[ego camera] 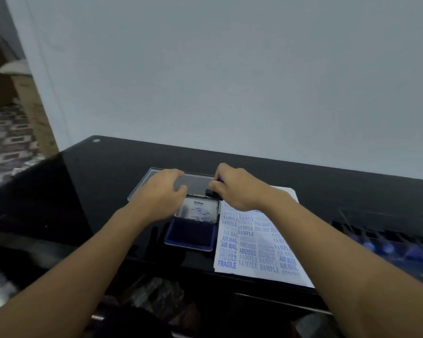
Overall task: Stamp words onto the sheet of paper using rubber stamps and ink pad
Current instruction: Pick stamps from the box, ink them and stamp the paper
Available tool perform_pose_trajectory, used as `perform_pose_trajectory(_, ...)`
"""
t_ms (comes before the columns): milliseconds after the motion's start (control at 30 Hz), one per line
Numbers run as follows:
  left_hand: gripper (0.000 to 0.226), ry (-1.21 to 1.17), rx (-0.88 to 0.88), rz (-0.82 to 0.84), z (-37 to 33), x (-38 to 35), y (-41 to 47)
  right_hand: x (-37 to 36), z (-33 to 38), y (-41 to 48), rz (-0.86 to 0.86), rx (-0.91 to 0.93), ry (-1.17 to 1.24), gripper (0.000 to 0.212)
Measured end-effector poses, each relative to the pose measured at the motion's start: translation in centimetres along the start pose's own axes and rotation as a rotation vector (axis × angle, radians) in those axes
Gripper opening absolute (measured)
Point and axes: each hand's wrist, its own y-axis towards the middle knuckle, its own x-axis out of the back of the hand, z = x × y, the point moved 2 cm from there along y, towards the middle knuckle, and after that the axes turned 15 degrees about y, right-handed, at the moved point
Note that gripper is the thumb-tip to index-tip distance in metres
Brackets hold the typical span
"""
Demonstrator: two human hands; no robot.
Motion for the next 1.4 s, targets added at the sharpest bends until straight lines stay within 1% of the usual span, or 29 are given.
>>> perform_pose_trajectory(133, 0.049, -0.019, 0.042, -0.005, 2.6, -0.6, -1.2, -1.9, 1.2, 0.7, 0.020, 0.027, -0.008, 0.032)
perform_pose_trajectory(233, 0.045, -0.011, 0.055, -0.029, 4.0, -1.6, -1.9, -3.1, 1.6, 0.8, 0.020, 0.050, 0.008, 0.035)
perform_pose_trajectory(367, 0.045, 0.030, 0.042, -0.053, 4.9, -3.3, -3.0, -4.6, 1.8, 0.7, 0.039, 0.045, -0.014, 0.028)
perform_pose_trajectory(467, 0.048, 0.086, 0.042, -0.021, 5.6, -4.6, -3.3, -5.8, 1.7, 0.5, 0.057, 0.003, -0.011, 0.020)
perform_pose_trajectory(600, 0.050, 0.135, 0.049, -0.007, 6.2, -5.8, -3.7, -6.9, 1.8, 0.4, 0.087, 0.001, -0.021, 0.015)
perform_pose_trajectory(733, 0.050, 0.148, 0.055, 0.019, 6.8, -6.9, -3.9, -7.6, 2.1, 0.9, 0.099, 0.021, -0.047, 0.013)
perform_pose_trajectory(867, 0.050, 0.183, 0.042, -0.001, 6.8, -7.2, -4.1, -8.4, 2.3, 1.5, 0.107, 0.047, -0.083, 0.018)
perform_pose_trajectory(1067, 0.050, 0.219, 0.035, -0.017, 6.9, -7.3, -4.3, -9.7, 2.6, 1.4, 0.099, 0.099, -0.170, 0.013)
perform_pose_trajectory(1233, 0.050, 0.237, 0.033, -0.025, 6.9, -7.4, -4.3, -10.4, 2.1, 1.3, 0.063, 0.106, -0.133, 0.017)
perform_pose_trajectory(1400, 0.049, 0.228, 0.036, -0.019, 7.0, -7.5, -4.3, -10.6, 2.0, 1.5, 0.047, 0.102, -0.133, 0.016)
